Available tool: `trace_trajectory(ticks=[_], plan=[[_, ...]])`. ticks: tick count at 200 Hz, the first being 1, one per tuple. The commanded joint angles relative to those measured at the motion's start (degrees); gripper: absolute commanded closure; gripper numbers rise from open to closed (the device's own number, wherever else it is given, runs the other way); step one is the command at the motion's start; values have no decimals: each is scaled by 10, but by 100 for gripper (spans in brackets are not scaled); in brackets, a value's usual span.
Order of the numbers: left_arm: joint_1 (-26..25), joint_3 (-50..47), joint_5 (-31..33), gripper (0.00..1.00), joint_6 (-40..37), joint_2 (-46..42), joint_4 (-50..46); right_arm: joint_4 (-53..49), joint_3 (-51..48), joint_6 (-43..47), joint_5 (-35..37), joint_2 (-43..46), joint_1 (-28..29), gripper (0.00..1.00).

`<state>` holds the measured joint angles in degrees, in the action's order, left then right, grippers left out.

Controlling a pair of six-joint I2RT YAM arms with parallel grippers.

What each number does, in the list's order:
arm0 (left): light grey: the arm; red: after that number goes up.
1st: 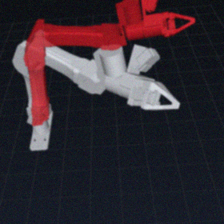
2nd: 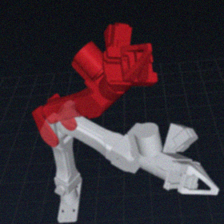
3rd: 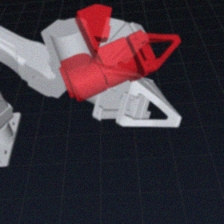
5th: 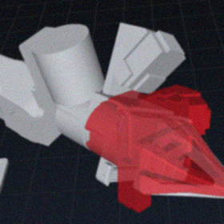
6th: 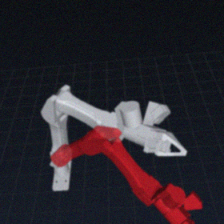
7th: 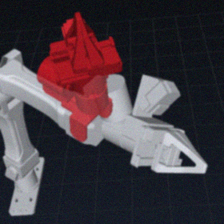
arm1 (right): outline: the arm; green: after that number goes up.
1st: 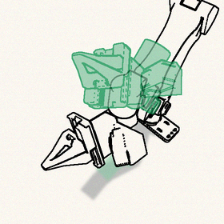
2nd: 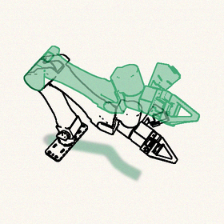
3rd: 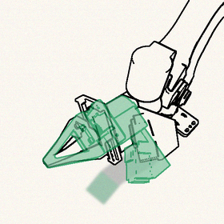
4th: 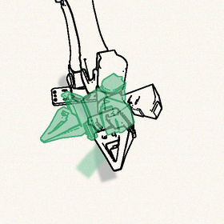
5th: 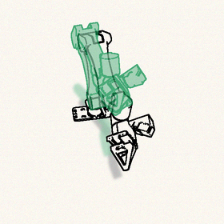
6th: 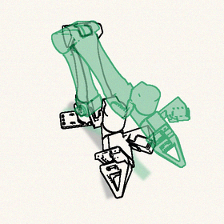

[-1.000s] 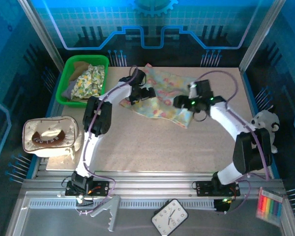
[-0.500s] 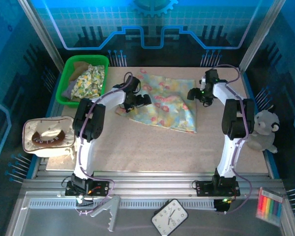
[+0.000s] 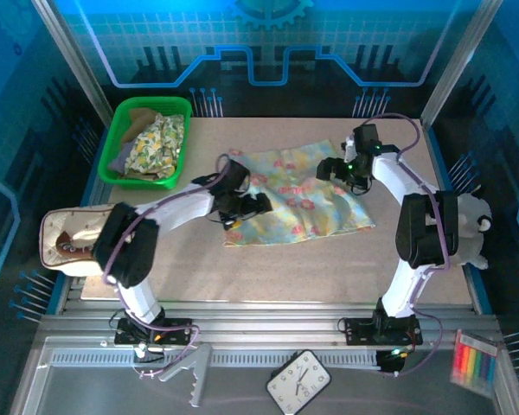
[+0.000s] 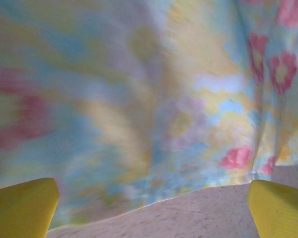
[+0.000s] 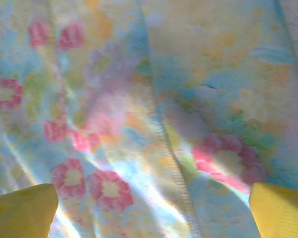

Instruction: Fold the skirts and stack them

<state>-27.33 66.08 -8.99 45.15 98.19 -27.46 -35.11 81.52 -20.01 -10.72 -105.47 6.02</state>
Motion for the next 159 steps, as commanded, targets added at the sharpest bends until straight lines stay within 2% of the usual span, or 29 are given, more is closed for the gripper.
trace_trajectory(ticks=[1,10,27,52,69,92,118,159], plan=[[57,-55,77,1,4,-49,-85,-5,32,-24,-2,6,38,0],[71,-72,74,1,-15,-63,-94,-4,43,-31,-3,1,50,0],[89,-98,26,2,-60,-70,-93,5,67,-45,-7,-15,73,0],[94,-117,-47,12,-83,-63,-59,6,110,-54,-11,-53,108,0],[93,-117,-75,23,-81,-52,-34,-3,144,-56,-10,-83,130,0],[87,-102,-65,37,-89,-36,-33,-4,167,-59,1,-108,154,0],[65,-70,-22,51,-115,-8,-71,0,173,-69,-1,-124,163,0],[31,-42,34,62,-124,15,-108,5,163,-75,-5,-126,164,0]])
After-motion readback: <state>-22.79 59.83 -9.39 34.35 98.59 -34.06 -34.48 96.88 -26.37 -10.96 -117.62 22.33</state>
